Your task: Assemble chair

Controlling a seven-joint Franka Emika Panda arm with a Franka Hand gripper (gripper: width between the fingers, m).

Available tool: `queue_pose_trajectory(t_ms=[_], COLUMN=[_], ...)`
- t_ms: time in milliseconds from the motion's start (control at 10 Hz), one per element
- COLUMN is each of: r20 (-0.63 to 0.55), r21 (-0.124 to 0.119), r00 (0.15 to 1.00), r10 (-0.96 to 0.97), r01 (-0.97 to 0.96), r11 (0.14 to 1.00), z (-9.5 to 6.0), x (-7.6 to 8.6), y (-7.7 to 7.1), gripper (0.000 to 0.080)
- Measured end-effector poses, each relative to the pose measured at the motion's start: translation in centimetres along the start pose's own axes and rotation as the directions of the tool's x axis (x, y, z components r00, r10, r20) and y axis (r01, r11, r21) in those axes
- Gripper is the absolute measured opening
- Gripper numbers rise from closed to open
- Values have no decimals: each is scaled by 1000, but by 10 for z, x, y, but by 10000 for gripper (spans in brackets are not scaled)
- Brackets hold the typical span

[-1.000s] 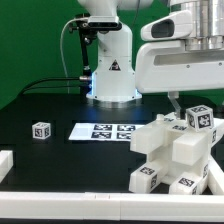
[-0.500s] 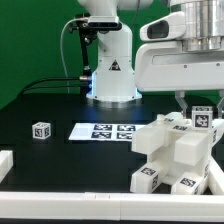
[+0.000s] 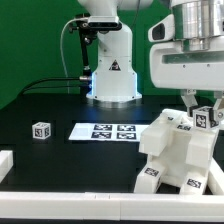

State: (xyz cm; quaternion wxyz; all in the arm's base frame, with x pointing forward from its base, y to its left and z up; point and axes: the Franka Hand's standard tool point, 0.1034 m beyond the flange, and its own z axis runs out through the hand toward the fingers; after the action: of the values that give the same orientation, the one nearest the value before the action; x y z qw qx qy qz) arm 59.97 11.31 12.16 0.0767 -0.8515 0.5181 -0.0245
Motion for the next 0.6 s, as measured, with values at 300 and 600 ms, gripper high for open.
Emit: queue_pose_trajectory(t_ms=[300, 600], r20=[10, 13], r21=[1, -2], r00=[969, 965], r10=[245, 261], r01=[-245, -261], r11=[969, 965], z=[1, 1], x=[1, 1], y=[2, 3], gripper=[282, 486])
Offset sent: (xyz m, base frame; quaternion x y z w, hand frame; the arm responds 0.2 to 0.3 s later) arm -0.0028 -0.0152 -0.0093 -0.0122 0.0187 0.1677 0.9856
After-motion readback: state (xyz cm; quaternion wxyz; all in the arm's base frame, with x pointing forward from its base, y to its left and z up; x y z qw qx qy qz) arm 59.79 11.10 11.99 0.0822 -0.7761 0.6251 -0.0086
